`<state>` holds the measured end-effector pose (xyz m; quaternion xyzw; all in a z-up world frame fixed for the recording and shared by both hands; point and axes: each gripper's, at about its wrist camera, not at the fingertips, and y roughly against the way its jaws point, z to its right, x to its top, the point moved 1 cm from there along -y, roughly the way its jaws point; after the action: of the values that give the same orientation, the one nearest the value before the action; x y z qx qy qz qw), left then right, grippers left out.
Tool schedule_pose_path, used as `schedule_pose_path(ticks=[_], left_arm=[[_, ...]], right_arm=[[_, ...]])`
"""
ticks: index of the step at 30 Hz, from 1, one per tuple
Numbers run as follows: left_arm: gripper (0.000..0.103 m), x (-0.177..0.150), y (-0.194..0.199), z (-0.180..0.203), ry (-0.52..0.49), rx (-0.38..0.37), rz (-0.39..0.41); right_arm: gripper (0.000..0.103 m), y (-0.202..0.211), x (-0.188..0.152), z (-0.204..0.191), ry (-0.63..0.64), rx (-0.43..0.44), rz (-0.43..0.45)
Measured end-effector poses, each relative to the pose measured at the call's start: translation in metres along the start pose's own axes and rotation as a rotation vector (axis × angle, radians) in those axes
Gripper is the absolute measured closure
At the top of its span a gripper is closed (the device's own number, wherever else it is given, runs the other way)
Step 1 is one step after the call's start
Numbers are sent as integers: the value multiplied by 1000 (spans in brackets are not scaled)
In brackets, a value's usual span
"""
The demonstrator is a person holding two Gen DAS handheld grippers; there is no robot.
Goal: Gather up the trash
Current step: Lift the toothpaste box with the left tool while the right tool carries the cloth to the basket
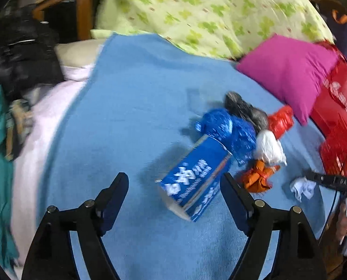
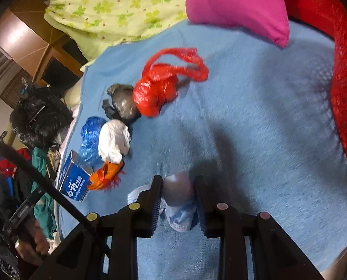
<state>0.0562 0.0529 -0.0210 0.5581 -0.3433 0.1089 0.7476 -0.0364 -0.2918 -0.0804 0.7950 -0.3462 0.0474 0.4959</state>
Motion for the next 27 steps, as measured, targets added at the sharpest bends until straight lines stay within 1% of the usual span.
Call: schedule_pose_path(ticks=[1,2,3,4,5,8,9,10,11,12,13,14,16,18,21,23,27], left_arm=[[22,0,-5,2,-10,-23,-12],[22,0,-10,3,-22,-51,-23],[22,-2,-14,6,-37,-75,-32],[22,-2,-18,9,-50,-92,-41],[22,-3,-21,11,-52,-90,-47],[22,-7,-25,14,-33,-108,-45],[24,-8,-26,15,-26,-108,-43],[32,-10,-25,16,-21,-110,-41],[39,-12,-25,18,-20,-114,-42],[49,-13,-26,20,-21,-113,-51],[49,-15,-26,23,-23,-107,-57],[49,-16,-25,25,-24,-103,-48],[53,-19,-20,30,-30,-89,-37],[54,-21,-14,34,-24,-67,-29],[54,-24,4,40,-1,-72,8],[54,-23,19,47,4,-61,43],[54,-25,49,58,23,-57,83]], right_arm=[[63,0,0,1,-6,5,-1],[50,2,1,2,-17,12,3],[40,4,1,2,-23,17,12],[39,5,1,2,-25,21,20],[39,6,1,0,-17,21,22],[39,2,-1,-4,0,1,12],[39,0,-2,-5,-4,4,5],[40,-2,-3,-6,-4,5,1],[42,-4,-4,-8,3,-5,3],[46,-5,-5,-11,15,-20,5],[52,-7,-7,-13,27,-23,0],[61,-7,-8,-15,35,-19,-5],[69,-3,-10,-19,51,-24,15],[75,5,-11,-24,74,-24,37],[75,24,-11,-31,103,-19,84],[75,35,-10,-34,114,-8,106],[75,58,-10,-36,111,30,152]])
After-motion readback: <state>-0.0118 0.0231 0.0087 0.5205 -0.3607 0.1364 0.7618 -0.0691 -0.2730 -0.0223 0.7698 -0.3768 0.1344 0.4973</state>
